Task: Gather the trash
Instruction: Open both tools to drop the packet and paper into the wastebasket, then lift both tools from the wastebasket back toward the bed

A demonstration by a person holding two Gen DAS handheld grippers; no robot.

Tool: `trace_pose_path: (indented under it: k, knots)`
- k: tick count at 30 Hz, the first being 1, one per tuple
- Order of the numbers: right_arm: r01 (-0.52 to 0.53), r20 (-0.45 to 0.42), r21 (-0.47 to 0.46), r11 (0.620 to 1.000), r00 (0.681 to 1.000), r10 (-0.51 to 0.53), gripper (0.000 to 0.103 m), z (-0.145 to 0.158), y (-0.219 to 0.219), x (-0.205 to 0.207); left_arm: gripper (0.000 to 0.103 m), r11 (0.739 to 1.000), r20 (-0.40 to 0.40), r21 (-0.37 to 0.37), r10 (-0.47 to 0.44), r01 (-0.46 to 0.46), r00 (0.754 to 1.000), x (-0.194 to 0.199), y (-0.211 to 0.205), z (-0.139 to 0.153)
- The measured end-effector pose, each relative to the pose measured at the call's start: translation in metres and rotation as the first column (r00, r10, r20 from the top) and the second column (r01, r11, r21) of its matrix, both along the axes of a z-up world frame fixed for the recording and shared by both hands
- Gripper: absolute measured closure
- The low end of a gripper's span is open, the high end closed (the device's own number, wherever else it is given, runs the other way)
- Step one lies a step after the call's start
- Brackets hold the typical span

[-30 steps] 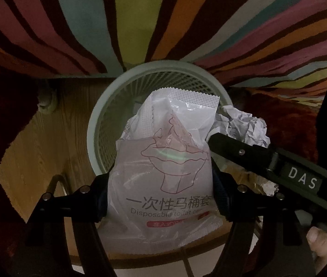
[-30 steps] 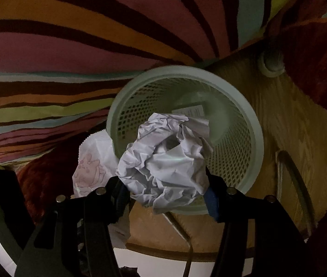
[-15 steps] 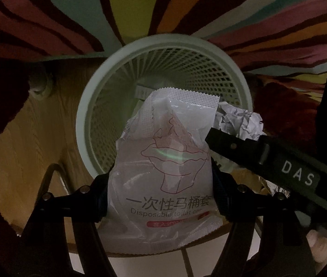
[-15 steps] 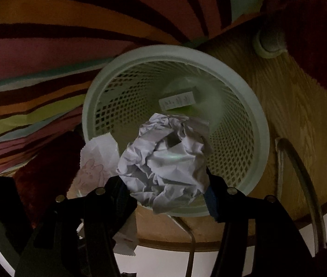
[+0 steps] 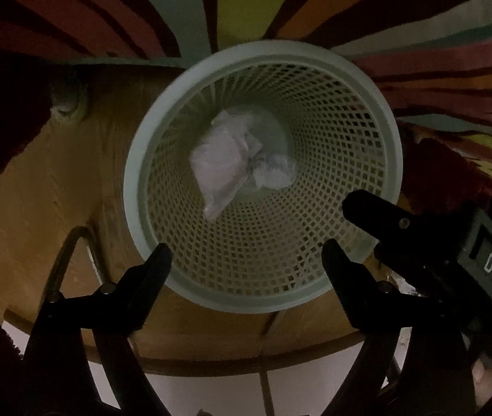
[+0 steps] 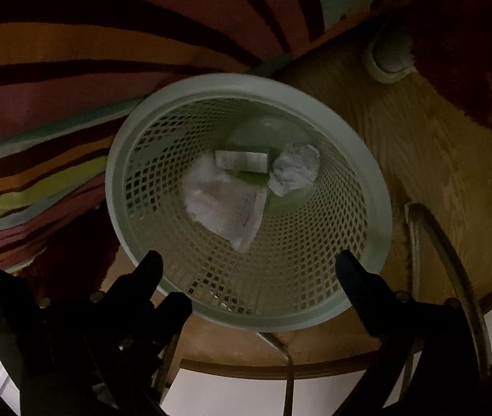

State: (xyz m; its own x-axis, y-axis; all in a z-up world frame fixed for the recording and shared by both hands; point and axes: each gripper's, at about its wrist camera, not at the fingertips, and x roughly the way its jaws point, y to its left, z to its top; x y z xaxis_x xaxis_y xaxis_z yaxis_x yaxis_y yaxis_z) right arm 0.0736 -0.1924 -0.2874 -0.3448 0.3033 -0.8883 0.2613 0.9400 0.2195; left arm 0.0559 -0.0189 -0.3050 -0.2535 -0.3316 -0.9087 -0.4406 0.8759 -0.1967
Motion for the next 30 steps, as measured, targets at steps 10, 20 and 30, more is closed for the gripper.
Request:
trace_pose_path:
  k: [10, 20, 30]
  knots:
    - [0.009, 0.012, 0.000, 1.000, 1.000, -0.009, 0.008, 0.011, -0.003, 0.003, 0.014, 1.000, 0.011, -0.005, -0.014, 0.014, 1.000, -0.003, 0.002, 0.001]
    - [0.045, 0.047, 0.012, 0.999, 0.998, -0.045, 0.008, 0.022, -0.013, 0.003, 0.014, 1.000, 0.037, -0.014, 0.012, -0.011, 0.999, -0.005, 0.007, 0.009]
    - [0.076, 0.078, 0.072, 0.995, 0.994, -0.081, 0.008, 0.042, -0.019, 0.001, 0.014, 0.999, 0.082, -0.029, 0.037, -0.035, 0.996, -0.008, 0.013, 0.028]
